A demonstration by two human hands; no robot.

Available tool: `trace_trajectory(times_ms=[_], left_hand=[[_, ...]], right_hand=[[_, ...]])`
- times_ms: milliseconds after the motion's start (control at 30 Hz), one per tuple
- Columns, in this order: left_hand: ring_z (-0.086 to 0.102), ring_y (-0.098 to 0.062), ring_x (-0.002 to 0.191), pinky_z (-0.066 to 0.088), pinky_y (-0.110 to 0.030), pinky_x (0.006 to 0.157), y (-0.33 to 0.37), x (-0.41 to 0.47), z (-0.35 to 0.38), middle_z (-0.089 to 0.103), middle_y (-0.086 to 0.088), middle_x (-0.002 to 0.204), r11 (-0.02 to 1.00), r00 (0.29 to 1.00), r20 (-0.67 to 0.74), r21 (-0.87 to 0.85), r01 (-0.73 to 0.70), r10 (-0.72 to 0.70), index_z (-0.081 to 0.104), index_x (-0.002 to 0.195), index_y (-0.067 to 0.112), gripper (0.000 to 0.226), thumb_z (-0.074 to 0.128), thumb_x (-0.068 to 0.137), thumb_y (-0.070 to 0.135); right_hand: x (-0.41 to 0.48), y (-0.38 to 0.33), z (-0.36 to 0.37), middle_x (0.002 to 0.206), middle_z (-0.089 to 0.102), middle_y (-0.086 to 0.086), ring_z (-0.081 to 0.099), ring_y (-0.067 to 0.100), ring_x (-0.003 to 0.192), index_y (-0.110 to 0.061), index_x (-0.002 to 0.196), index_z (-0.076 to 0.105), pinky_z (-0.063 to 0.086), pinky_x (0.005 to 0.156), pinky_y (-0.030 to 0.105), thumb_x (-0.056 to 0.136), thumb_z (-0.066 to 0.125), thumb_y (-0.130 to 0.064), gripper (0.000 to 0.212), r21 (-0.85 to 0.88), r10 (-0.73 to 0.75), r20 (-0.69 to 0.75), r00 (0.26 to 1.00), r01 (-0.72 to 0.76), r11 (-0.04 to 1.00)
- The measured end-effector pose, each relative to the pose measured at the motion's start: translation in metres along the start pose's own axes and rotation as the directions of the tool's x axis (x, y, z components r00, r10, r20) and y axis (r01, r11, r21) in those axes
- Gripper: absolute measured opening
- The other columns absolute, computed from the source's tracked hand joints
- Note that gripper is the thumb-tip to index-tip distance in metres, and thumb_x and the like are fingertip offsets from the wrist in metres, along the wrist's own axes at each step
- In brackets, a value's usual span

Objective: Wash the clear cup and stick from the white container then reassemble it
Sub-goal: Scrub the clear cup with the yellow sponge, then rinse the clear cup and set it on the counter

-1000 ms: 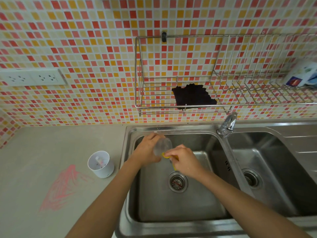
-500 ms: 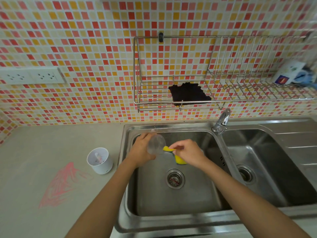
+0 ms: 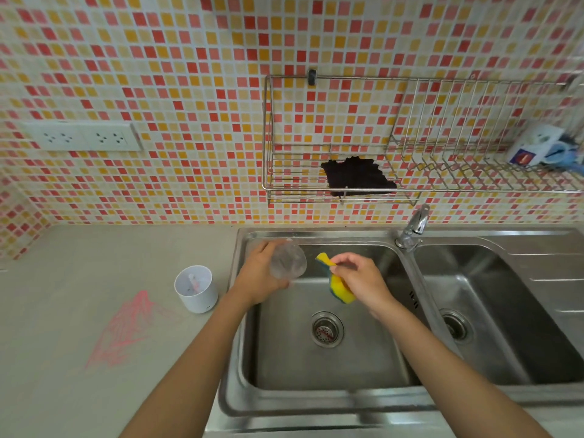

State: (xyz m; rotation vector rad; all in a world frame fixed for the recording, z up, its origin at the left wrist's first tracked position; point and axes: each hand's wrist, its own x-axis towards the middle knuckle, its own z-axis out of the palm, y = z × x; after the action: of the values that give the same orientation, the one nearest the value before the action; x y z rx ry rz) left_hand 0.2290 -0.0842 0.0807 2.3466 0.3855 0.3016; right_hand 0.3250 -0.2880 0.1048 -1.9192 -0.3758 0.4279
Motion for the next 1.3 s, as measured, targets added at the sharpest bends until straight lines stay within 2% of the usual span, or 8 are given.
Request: trace_trajectory(times_ms=[333, 600, 733, 867, 967, 1100, 1200, 1300], left_hand=[[0.037, -0.020, 0.130, 0.037, -0.039, 0.108, 0.012, -0.001, -0.013, 0.046, 0.005, 0.141, 0.999, 0.997, -0.071, 0.033, 0.032, -0.029, 0.039, 0.139, 0.028, 0.092, 0.085, 0.061, 0.048], [0.039, -0.019, 0.127, 0.039, -0.040, 0.107, 0.023, 0.009, -0.020, 0.046, 0.005, 0.138, 0.999, 0.996, -0.085, 0.027, 0.039, -0.037, 0.041, 0.137, 0.028, 0.090, 0.086, 0.061, 0.045], [0.039, -0.018, 0.127, 0.040, -0.039, 0.107, 0.025, 0.015, -0.019, 0.046, 0.006, 0.139, 0.997, 0.995, -0.080, 0.041, 0.067, -0.063, 0.040, 0.137, 0.030, 0.090, 0.086, 0.061, 0.046], [0.040, -0.018, 0.127, 0.041, -0.039, 0.106, 0.023, 0.021, -0.015, 0.046, 0.007, 0.138, 0.995, 0.994, -0.086, 0.059, 0.077, -0.071, 0.041, 0.135, 0.030, 0.088, 0.086, 0.061, 0.046], [0.041, -0.019, 0.127, 0.042, -0.041, 0.105, 0.021, 0.024, -0.010, 0.047, 0.008, 0.139, 0.991, 0.993, -0.073, 0.094, 0.096, -0.090, 0.039, 0.134, 0.034, 0.088, 0.084, 0.060, 0.049], [0.046, -0.018, 0.122, 0.048, -0.043, 0.099, 0.012, 0.027, 0.002, 0.048, 0.008, 0.134, 0.989, 0.989, -0.076, 0.069, 0.134, -0.128, 0.038, 0.130, 0.039, 0.082, 0.079, 0.060, 0.053], [0.053, -0.013, 0.117, 0.053, -0.042, 0.093, 0.003, 0.030, 0.018, 0.050, 0.011, 0.128, 0.991, 0.989, -0.056, -0.008, 0.137, -0.137, 0.039, 0.127, 0.042, 0.073, 0.077, 0.065, 0.049], [0.057, -0.010, 0.113, 0.053, -0.041, 0.093, 0.012, 0.034, 0.042, 0.054, 0.016, 0.121, 0.995, 0.995, 0.009, -0.016, 0.101, -0.101, 0.044, 0.117, 0.048, 0.061, 0.079, 0.068, 0.039]], right_hand=[[0.039, -0.124, -0.013, 0.101, 0.065, -0.001, 0.061, 0.010, 0.091, -0.020, 0.096, 0.065, 0.050, 0.079, 0.022, 0.087, 0.064, -0.017, 0.009, 0.010, -0.400, -0.253, 0.881, 0.416, 0.909], [0.113, -0.162, 0.004, 0.088, 0.059, -0.007, 0.056, 0.008, 0.083, -0.014, 0.096, 0.064, 0.042, 0.073, 0.020, 0.088, 0.061, -0.012, 0.008, -0.127, -0.394, -0.209, 0.895, 0.375, 0.918], [0.143, -0.154, 0.018, 0.093, 0.060, -0.003, 0.053, 0.011, 0.088, -0.013, 0.087, 0.066, 0.040, 0.075, 0.023, 0.086, 0.059, -0.007, 0.009, -0.418, -0.380, -0.068, 0.923, 0.319, 0.850], [0.163, -0.136, 0.032, 0.079, 0.070, 0.009, 0.066, 0.020, 0.070, -0.004, 0.071, 0.069, 0.059, 0.068, 0.037, 0.084, 0.055, -0.004, 0.019, -0.577, -0.332, 0.019, 0.943, 0.282, 0.767], [0.155, -0.138, 0.029, 0.088, 0.072, 0.005, 0.065, 0.015, 0.074, -0.009, 0.076, 0.069, 0.056, 0.071, 0.030, 0.090, 0.053, -0.014, 0.022, -0.560, -0.385, 0.036, 0.922, 0.338, 0.756], [0.104, -0.126, 0.003, 0.124, 0.057, -0.001, 0.048, 0.010, 0.120, -0.014, 0.108, 0.068, 0.027, 0.098, 0.015, 0.094, 0.055, -0.018, 0.020, -0.395, -0.641, 0.004, 0.768, 0.590, 0.704], [0.059, -0.065, -0.022, 0.116, 0.057, 0.001, 0.054, 0.010, 0.111, -0.012, 0.104, 0.069, 0.044, 0.095, 0.022, 0.091, 0.057, -0.015, 0.018, -0.241, -0.743, -0.080, 0.664, 0.711, 0.661], [0.040, 0.024, -0.053, 0.106, 0.061, 0.000, 0.060, 0.009, 0.097, -0.011, 0.101, 0.070, 0.052, 0.085, 0.023, 0.088, 0.057, -0.012, 0.019, -0.272, -0.693, -0.023, 0.721, 0.662, 0.698]])
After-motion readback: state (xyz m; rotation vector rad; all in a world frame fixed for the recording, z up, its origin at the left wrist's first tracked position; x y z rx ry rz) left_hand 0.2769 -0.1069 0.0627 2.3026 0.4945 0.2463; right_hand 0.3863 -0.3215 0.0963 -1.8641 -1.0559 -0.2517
